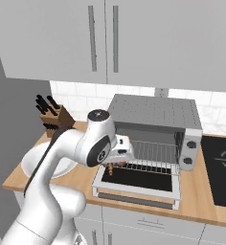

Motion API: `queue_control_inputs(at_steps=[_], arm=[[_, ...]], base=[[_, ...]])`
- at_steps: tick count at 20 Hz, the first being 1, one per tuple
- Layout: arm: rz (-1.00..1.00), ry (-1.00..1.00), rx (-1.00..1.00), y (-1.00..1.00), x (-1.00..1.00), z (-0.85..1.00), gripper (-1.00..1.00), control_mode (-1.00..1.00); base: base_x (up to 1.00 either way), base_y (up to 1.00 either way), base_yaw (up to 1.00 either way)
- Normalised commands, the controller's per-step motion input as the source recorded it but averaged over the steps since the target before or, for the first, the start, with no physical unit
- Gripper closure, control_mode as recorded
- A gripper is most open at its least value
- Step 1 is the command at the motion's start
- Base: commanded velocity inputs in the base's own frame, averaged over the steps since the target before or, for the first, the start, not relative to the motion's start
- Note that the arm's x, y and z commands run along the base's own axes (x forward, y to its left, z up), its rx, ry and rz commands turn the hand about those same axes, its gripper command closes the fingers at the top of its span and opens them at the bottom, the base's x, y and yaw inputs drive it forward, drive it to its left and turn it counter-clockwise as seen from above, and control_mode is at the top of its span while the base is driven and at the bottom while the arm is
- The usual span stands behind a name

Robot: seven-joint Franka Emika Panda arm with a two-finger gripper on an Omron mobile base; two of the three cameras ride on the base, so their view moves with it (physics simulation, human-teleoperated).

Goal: Pick up the kebab skewer and baguette bread, and place them inside the toaster oven. Close the toaster oven door and start by setting the timer.

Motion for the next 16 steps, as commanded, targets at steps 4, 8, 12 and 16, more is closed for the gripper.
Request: queue_control_inputs(at_steps=[4,8,12,16], arm=[[0.00,0.00,-0.05,-0.81,0.42,-0.06,1.00,-1.00],[0.00,0.00,-0.01,-0.89,0.35,0.00,1.00,-1.00],[0.00,0.07,0.00,-0.57,0.34,-0.09,1.00,-1.00],[0.00,0.02,0.00,-0.07,0.31,-0.38,1.00,-1.00]], base=[[0.00,0.00,0.00],[0.00,0.00,0.00],[0.00,0.00,0.00],[0.00,0.00,0.00]])
